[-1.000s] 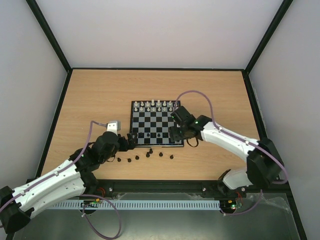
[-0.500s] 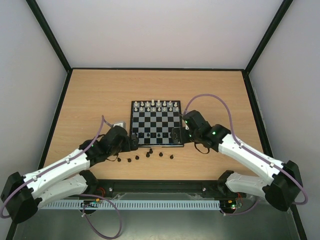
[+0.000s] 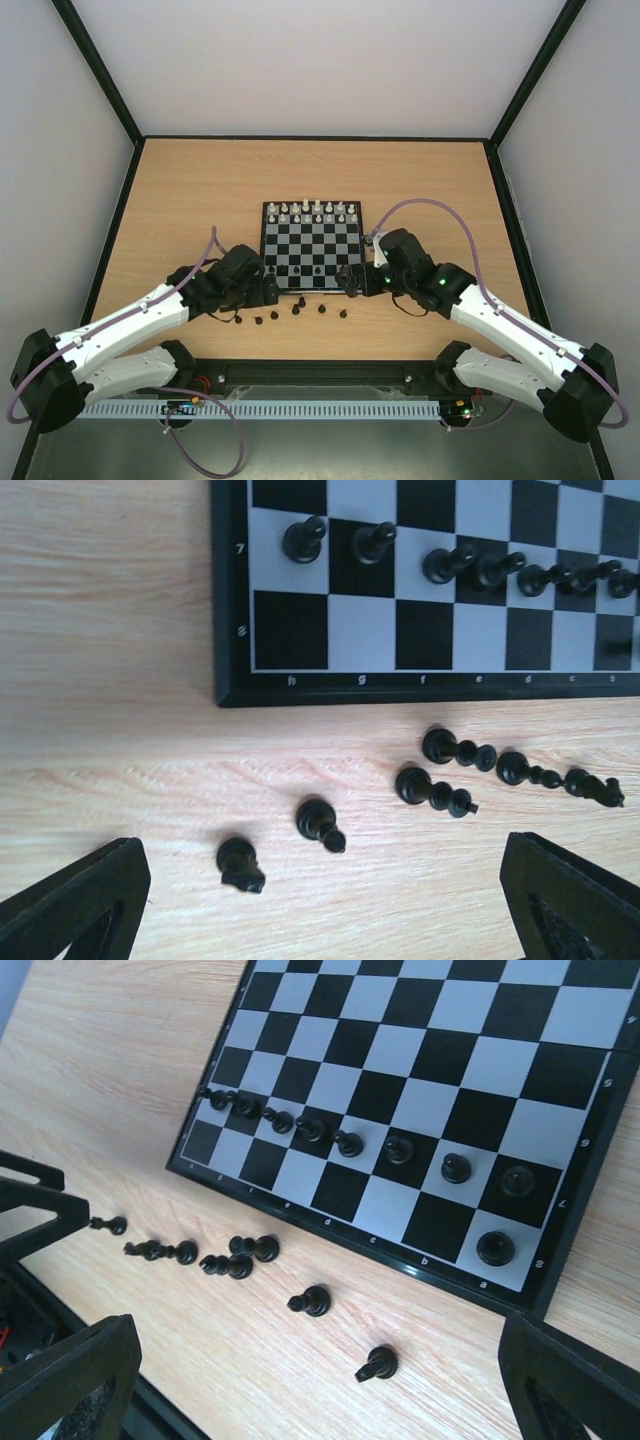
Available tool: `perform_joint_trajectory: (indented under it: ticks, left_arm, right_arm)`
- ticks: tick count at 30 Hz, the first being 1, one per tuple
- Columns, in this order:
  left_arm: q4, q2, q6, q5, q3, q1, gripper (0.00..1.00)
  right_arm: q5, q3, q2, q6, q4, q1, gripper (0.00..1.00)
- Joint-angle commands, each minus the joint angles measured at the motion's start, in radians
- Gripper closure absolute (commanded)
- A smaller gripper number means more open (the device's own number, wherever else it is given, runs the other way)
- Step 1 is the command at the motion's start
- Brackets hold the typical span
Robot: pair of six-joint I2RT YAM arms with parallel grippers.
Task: Set up the chess pieces on the board
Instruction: Pick up the chess piece at the center of the board.
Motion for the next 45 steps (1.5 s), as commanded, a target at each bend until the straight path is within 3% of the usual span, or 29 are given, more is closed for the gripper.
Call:
perform_joint_trajectory:
  ticks: [1,10,21,45]
  left_arm:
    - [-0.135,0.005,-0.035,-0.010,0.055,0.007,0.01]
    - [-0.205,-0.044,-0.104,-0.037,0.031,0.007,0.01]
    - [-0.289,-0.056,-0.103,-0.026,0.048,0.013,0.01]
    - [-0.255,-0.061,-0.063,0.016,0.033,0.035,0.01]
  right_arm:
    - [-0.086,-0.056,-0.046,0.002,0.068,-0.003,0.01]
    - [-0.124,-0.141,-0.051,0.016,0.186,-0.004,0.02]
    - [-0.131,-0.190,-0.078,0.023,0.204,-0.004,0.01]
    - [-0.126,-0.202,-0.076,0.028,0.211,-0.001,0.01]
